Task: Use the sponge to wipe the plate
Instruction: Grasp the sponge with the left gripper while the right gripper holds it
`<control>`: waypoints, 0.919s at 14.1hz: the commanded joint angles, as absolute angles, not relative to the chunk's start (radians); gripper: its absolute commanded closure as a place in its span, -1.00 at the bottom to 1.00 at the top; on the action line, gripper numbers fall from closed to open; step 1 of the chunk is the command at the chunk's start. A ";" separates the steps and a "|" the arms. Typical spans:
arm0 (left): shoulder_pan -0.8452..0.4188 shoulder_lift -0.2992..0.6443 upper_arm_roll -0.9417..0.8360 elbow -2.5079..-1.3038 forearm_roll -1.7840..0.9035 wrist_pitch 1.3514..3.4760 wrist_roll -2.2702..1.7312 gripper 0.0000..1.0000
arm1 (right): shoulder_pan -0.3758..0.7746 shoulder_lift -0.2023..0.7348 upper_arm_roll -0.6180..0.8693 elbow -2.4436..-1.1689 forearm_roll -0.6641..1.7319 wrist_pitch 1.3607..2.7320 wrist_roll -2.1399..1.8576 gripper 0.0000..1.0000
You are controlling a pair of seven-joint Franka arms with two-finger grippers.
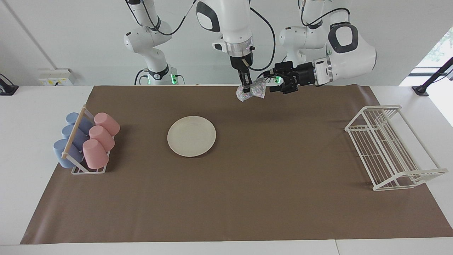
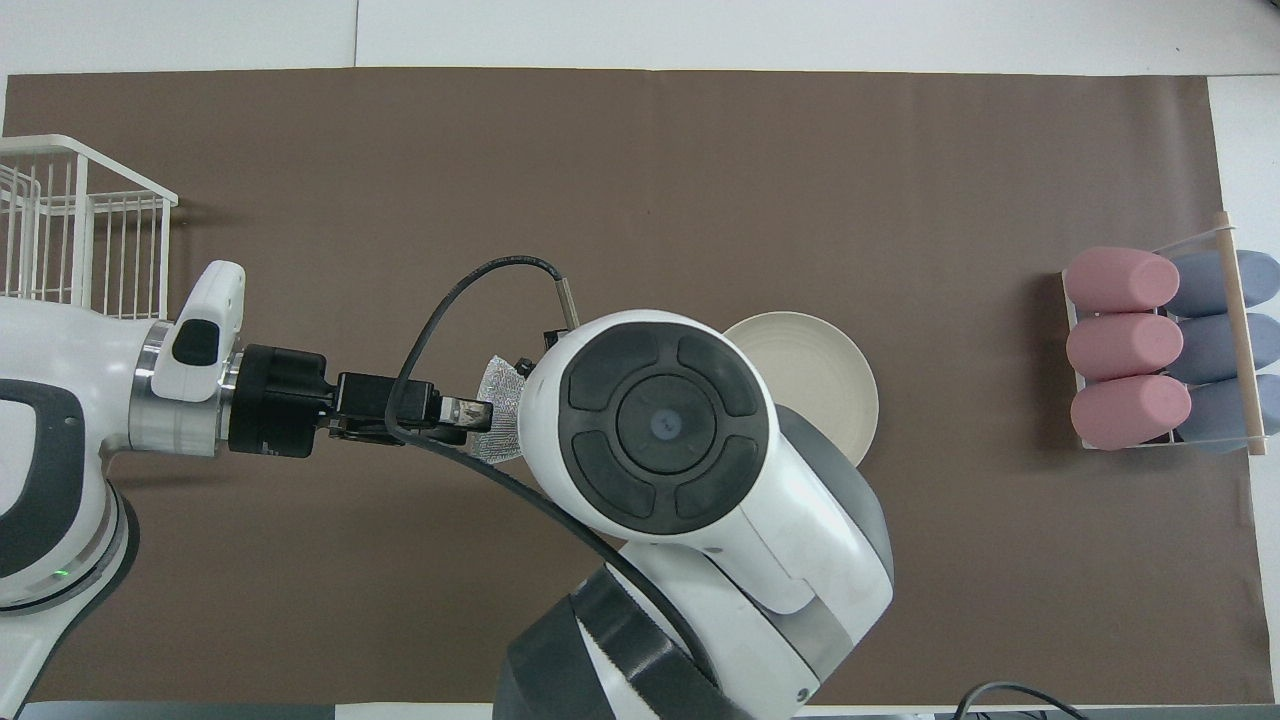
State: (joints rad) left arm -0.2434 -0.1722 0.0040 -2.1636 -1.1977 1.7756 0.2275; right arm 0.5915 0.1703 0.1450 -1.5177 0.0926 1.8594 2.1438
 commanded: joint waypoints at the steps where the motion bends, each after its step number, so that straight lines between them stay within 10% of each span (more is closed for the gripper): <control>1: -0.273 -0.164 0.020 -2.169 -1.220 1.796 0.247 -0.93 | 0.588 0.179 0.150 -1.497 0.069 1.841 2.169 1.00; 3: -0.272 -0.164 0.020 -2.168 -1.220 1.793 0.244 0.27 | 0.588 0.179 0.152 -1.497 0.069 1.841 2.169 1.00; 5: -0.272 -0.164 0.020 -2.166 -1.221 1.781 0.215 1.00 | 0.588 0.179 0.150 -1.497 0.069 1.841 2.169 1.00; 12: -0.268 -0.169 0.021 -2.164 -1.216 1.778 0.140 1.00 | 0.586 0.178 0.152 -1.505 0.071 1.838 2.142 0.90; 13: -0.268 -0.169 0.021 -2.166 -1.215 1.778 0.140 1.00 | 0.586 0.176 0.152 -1.506 0.072 1.839 2.132 -0.33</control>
State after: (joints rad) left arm -0.2559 -0.1621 0.0059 -2.1589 -1.2089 1.7752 0.1534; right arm 0.5916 0.1730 0.1460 -1.5178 0.0925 1.8575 2.1437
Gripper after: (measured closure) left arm 0.934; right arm 0.930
